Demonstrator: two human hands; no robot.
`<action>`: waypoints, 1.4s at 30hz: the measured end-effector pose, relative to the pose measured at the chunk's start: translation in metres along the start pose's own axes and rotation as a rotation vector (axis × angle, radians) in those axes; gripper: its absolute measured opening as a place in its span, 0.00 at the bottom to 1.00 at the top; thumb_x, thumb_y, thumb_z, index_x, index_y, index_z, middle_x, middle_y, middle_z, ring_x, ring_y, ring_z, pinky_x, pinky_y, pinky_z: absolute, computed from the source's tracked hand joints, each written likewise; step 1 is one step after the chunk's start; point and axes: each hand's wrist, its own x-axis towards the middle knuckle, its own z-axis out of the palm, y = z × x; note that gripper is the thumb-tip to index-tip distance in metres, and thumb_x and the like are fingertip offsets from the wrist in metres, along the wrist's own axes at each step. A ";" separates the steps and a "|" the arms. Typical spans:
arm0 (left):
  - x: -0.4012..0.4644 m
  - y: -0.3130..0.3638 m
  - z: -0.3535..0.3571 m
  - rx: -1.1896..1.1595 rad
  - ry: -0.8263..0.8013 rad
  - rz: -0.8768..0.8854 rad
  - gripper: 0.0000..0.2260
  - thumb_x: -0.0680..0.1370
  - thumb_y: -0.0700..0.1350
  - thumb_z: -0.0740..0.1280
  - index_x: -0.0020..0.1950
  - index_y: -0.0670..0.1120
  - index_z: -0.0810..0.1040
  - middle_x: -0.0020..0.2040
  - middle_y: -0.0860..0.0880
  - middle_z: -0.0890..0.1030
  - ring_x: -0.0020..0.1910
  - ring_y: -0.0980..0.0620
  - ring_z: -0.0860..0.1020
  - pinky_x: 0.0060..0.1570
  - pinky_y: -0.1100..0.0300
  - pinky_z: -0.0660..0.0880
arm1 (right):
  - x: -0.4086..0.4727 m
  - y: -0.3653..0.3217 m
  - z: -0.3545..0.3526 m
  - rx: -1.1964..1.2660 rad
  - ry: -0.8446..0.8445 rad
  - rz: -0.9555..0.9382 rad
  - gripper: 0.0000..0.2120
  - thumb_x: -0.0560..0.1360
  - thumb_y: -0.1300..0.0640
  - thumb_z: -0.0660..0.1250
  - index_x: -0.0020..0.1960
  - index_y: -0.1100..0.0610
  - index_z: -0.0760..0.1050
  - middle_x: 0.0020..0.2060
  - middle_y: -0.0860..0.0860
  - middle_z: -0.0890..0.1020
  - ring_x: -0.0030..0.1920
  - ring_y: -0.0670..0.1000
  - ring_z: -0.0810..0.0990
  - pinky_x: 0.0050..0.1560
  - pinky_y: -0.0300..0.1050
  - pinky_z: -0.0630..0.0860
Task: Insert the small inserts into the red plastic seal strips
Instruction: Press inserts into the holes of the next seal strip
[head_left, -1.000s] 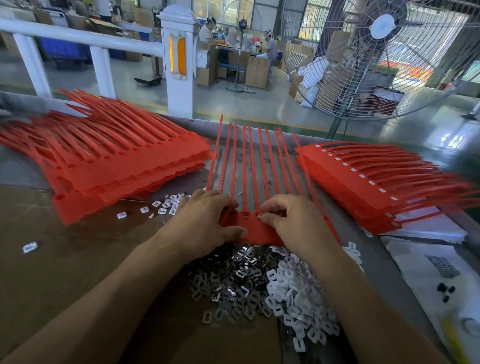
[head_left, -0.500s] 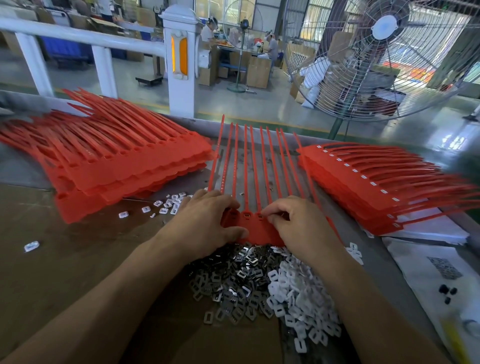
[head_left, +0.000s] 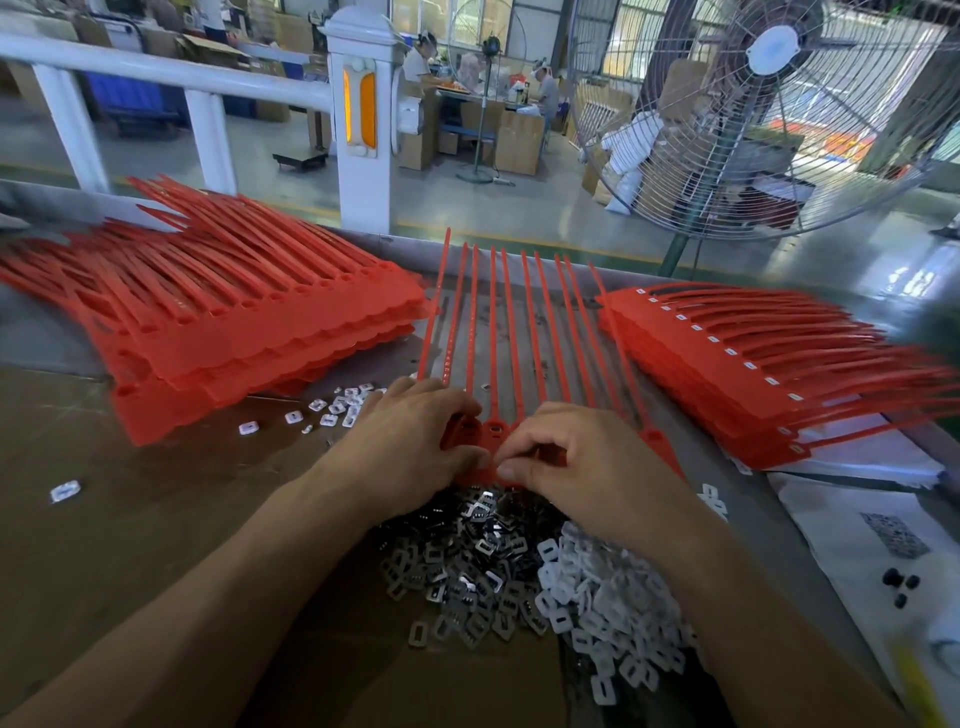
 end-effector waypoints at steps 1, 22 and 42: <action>0.000 0.000 0.000 0.000 0.002 0.001 0.25 0.77 0.62 0.68 0.71 0.58 0.72 0.68 0.56 0.73 0.69 0.52 0.66 0.71 0.47 0.63 | 0.000 -0.001 0.000 -0.008 -0.035 -0.001 0.01 0.76 0.51 0.76 0.48 0.46 0.85 0.45 0.43 0.82 0.47 0.41 0.80 0.52 0.47 0.78; 0.000 0.001 -0.001 0.019 0.007 0.007 0.22 0.78 0.59 0.68 0.71 0.56 0.73 0.67 0.54 0.75 0.68 0.50 0.67 0.70 0.47 0.64 | -0.001 -0.009 0.005 -0.111 -0.095 -0.042 0.06 0.75 0.53 0.75 0.43 0.43 0.80 0.44 0.37 0.78 0.48 0.36 0.76 0.44 0.30 0.69; -0.002 0.003 -0.004 0.011 0.000 0.010 0.22 0.78 0.59 0.67 0.71 0.57 0.72 0.67 0.55 0.74 0.69 0.51 0.67 0.71 0.47 0.64 | -0.006 -0.008 0.003 0.117 -0.037 0.028 0.05 0.76 0.54 0.76 0.45 0.44 0.82 0.39 0.40 0.84 0.37 0.43 0.82 0.37 0.34 0.77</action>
